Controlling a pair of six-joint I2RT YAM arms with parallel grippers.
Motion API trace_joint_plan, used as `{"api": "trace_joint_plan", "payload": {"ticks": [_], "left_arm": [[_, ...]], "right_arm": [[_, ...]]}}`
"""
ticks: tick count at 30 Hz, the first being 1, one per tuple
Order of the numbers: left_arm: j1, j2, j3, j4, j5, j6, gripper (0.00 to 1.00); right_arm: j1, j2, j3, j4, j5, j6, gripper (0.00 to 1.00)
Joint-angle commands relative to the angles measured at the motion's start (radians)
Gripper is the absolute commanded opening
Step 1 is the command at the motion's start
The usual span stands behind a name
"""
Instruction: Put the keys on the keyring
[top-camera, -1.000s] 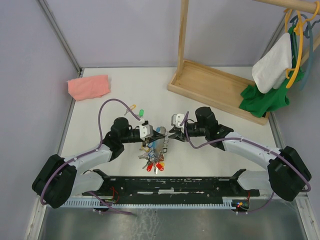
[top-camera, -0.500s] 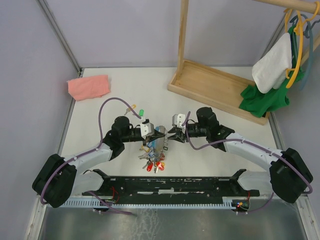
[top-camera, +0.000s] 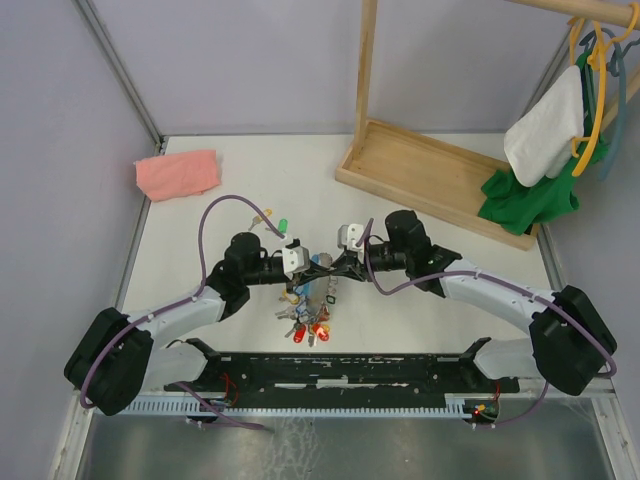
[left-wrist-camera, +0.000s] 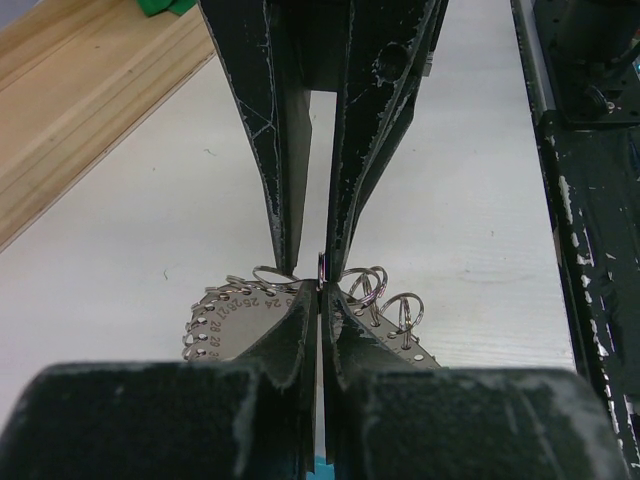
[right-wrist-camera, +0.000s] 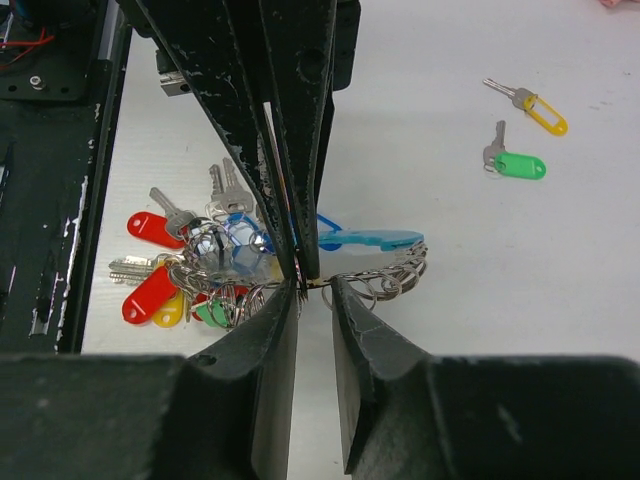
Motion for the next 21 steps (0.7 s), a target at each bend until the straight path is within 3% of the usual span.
{"api": "trace_joint_plan", "payload": {"ticks": [1, 11, 14, 16, 21], "left_arm": [[-0.005, -0.015, 0.043, 0.017, 0.003, 0.048, 0.03], [-0.008, -0.022, 0.041, 0.017, -0.002, 0.055, 0.03], [-0.009, -0.025, 0.04, 0.017, -0.025, 0.05, 0.04], [-0.008, -0.031, 0.034, 0.017, -0.056, 0.047, 0.12], [-0.008, -0.047, 0.031, 0.019, -0.17, 0.026, 0.42]], "right_arm": [[0.006, 0.008, 0.055, -0.006, -0.022, -0.011, 0.26], [0.011, 0.017, 0.083, -0.106, -0.029, -0.068, 0.02], [0.012, 0.005, 0.087, -0.135, -0.016, -0.097, 0.01], [0.012, -0.013, 0.085, -0.147, 0.002, -0.127, 0.01], [0.012, -0.062, 0.113, -0.226, 0.045, -0.166, 0.01]]}}
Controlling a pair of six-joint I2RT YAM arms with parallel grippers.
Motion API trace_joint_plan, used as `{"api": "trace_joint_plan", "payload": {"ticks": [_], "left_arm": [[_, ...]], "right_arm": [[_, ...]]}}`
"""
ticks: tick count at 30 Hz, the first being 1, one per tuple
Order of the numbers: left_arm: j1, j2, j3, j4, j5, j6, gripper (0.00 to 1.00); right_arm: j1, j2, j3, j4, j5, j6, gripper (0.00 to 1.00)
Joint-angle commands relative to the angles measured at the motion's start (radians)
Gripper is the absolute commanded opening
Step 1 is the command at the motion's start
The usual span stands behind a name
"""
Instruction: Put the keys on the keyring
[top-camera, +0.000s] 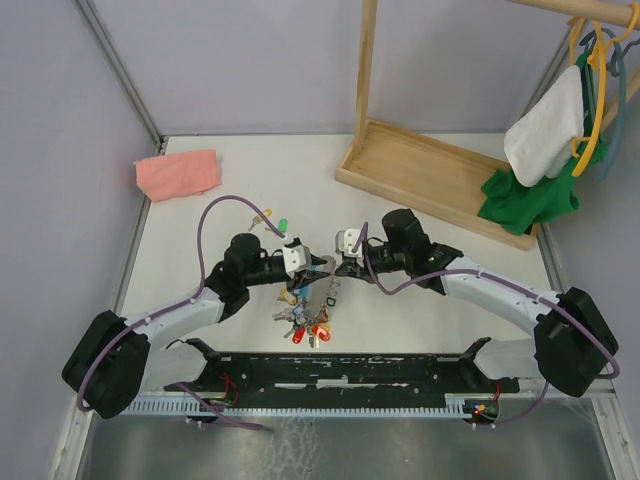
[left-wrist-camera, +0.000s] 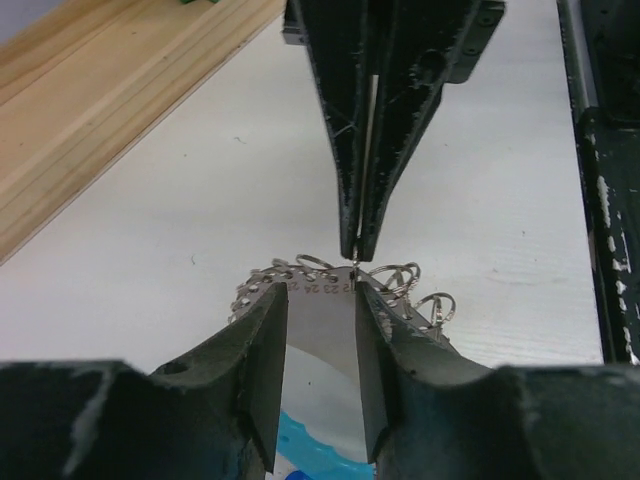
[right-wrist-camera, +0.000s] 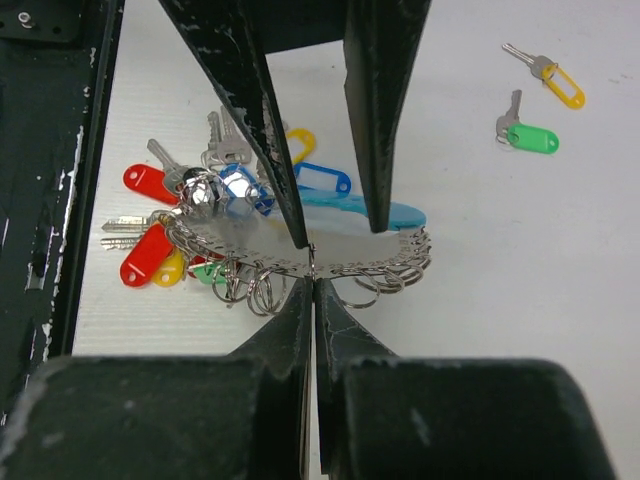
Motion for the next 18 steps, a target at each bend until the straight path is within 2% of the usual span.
{"api": "trace_joint_plan", "payload": {"ticks": [1, 4, 9, 11, 14, 18], "left_arm": [[0.0, -0.033, 0.032, 0.048, -0.14, -0.004, 0.46], [0.0, -0.027, 0.044, 0.055, -0.275, -0.046, 0.52], [0.003, 0.001, 0.081, 0.044, -0.543, -0.13, 0.58], [0.007, 0.016, 0.104, 0.007, -0.639, -0.165, 0.65], [0.022, 0.045, 0.133, -0.035, -0.723, -0.206, 0.73], [0.067, 0.124, 0.204, -0.112, -0.798, -0.306, 0.77]], "right_arm": [[0.004, -0.073, 0.079, -0.092, 0.048, -0.065, 0.01], [0.003, -0.087, 0.126, -0.181, 0.1, -0.064, 0.01], [0.003, -0.106, 0.157, -0.213, 0.166, -0.022, 0.01], [0.004, -0.122, 0.159, -0.233, 0.183, -0.03, 0.01], [0.002, -0.15, 0.156, -0.266, 0.194, -0.06, 0.01], [0.003, -0.182, 0.141, -0.291, 0.207, -0.073, 0.01]]}}
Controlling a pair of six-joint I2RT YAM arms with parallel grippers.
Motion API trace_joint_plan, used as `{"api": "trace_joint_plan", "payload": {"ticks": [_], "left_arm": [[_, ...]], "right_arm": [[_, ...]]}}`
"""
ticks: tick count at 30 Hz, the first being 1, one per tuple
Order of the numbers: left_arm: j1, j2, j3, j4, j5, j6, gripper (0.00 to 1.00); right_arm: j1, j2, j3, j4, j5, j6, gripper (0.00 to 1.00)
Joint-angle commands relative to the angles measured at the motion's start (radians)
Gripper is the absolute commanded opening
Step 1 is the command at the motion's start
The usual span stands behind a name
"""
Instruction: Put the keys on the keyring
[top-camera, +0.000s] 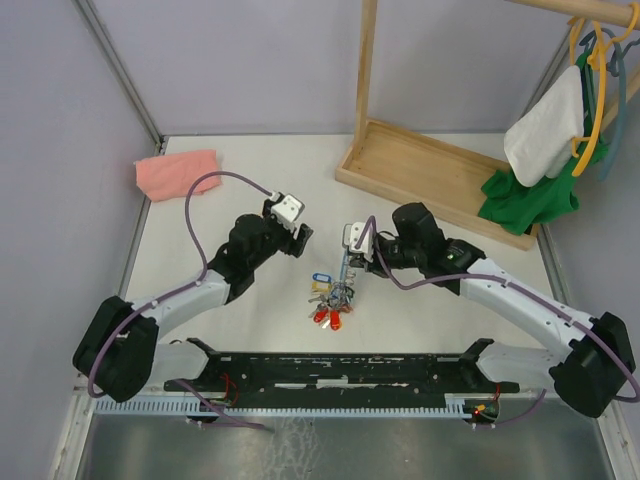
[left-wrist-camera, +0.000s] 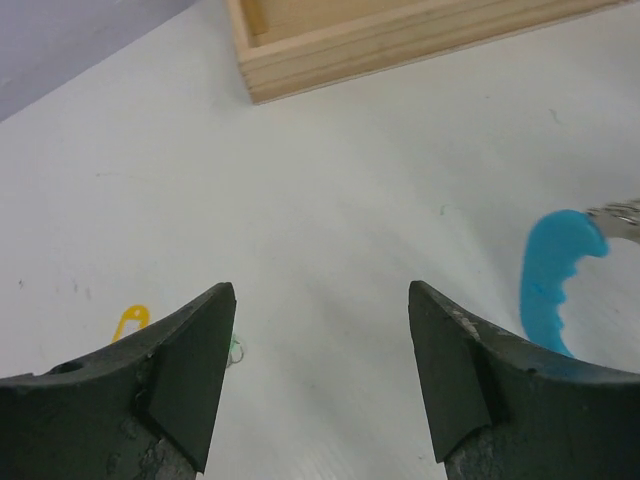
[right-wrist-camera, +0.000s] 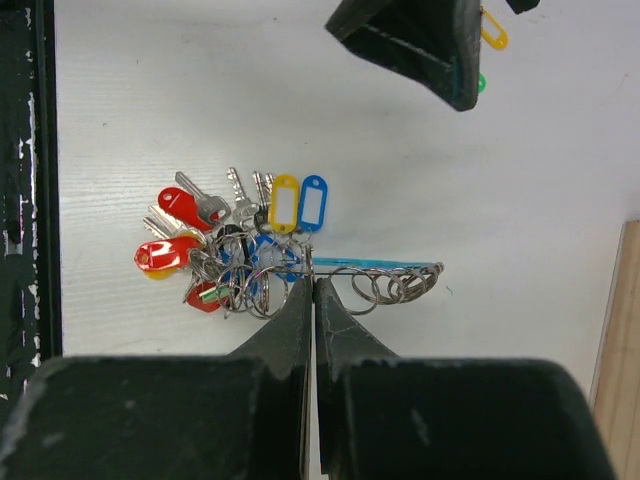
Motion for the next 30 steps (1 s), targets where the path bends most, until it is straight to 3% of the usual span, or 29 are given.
{"api": "trace_joint_plan", "payload": {"ticks": [1, 9, 15, 21, 30], "left_arm": [[0.052, 0.086, 0.106, -0.082, -0.179, -0.171, 0.77], [0.113, 0.303, 0.278, -0.244, -0.285, -0.326, 0.74], [0.119, 0.448, 0.384, -0.36, -0.339, -0.374, 0.59], [0.117, 0.496, 0.452, -0.471, -0.36, -0.406, 0.5], [0.109, 0.57, 0.516, -0.553, -0.371, -0.407, 0.46]], "right_arm": [[0.002, -0.062, 0.015, 0.008, 0.031, -0.025, 0.01], [0.001, -0.084, -0.041, 0.059, 0.05, -0.022, 0.01], [0.001, -0.101, -0.05, 0.056, 0.039, -0.02, 0.01], [0.002, -0.108, -0.052, 0.063, 0.037, -0.021, 0.01], [0.002, -0.113, -0.053, 0.066, 0.032, -0.018, 0.01]]}}
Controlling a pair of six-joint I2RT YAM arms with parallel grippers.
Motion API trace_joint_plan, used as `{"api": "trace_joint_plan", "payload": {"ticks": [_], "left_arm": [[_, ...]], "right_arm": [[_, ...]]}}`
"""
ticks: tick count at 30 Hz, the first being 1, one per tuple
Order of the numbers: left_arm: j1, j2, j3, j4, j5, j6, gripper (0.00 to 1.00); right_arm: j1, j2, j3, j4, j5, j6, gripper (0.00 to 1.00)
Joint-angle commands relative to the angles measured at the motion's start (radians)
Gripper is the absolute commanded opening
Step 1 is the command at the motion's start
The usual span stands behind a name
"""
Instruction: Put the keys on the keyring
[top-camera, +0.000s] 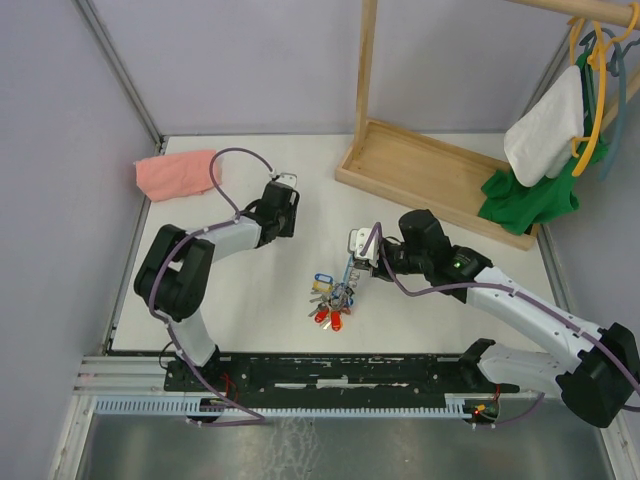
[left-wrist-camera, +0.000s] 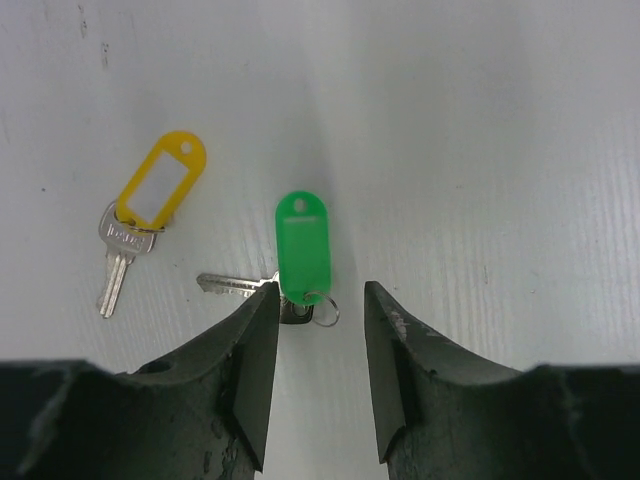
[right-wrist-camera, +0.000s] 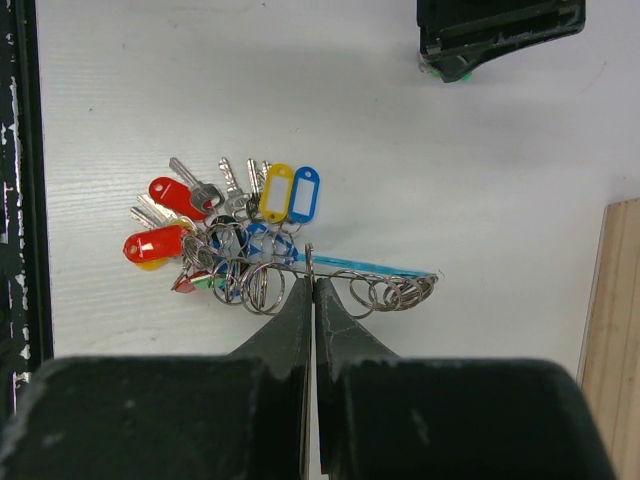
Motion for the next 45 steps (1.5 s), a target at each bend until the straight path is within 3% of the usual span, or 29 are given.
{"api": "trace_joint_plan", "payload": {"ticks": [1, 11, 20, 34, 42, 45], "left_arm": [[-0.007, 0.035, 0.058, -0.056, -0.035, -0.048, 0.45], [-0.008, 0.07, 0.07, -0.091, -0.004, -0.066, 0.34], [-0.009, 0.007, 0.024, -0.113, 0.024, -0.106, 0.03], [-0.009, -0.362, -0.222, -0.197, 0.248, -0.414, 0.03], [-0.032, -0.4, -0.294, -0.205, 0.349, -0.544, 0.07], [-0.044, -0.403, -0.317, -0.182, 0.346, -0.581, 0.14]], "right_arm": [[0.001, -0.034, 0.005, 0.066, -0.014, -0.005, 0.01], [0.002, -0.033, 0.005, 0.067, -0.022, -0.001, 0.01], [0.003, -0.055, 0.003, 0.073, -0.032, 0.013, 0.01], [0.012, -0.111, 0.031, 0.009, -0.046, 0.023, 0.01], [0.017, -0.129, 0.034, -0.037, -0.044, 0.018, 0.01], [0.022, -0.135, 0.032, -0.044, -0.043, 0.015, 0.01]]}}
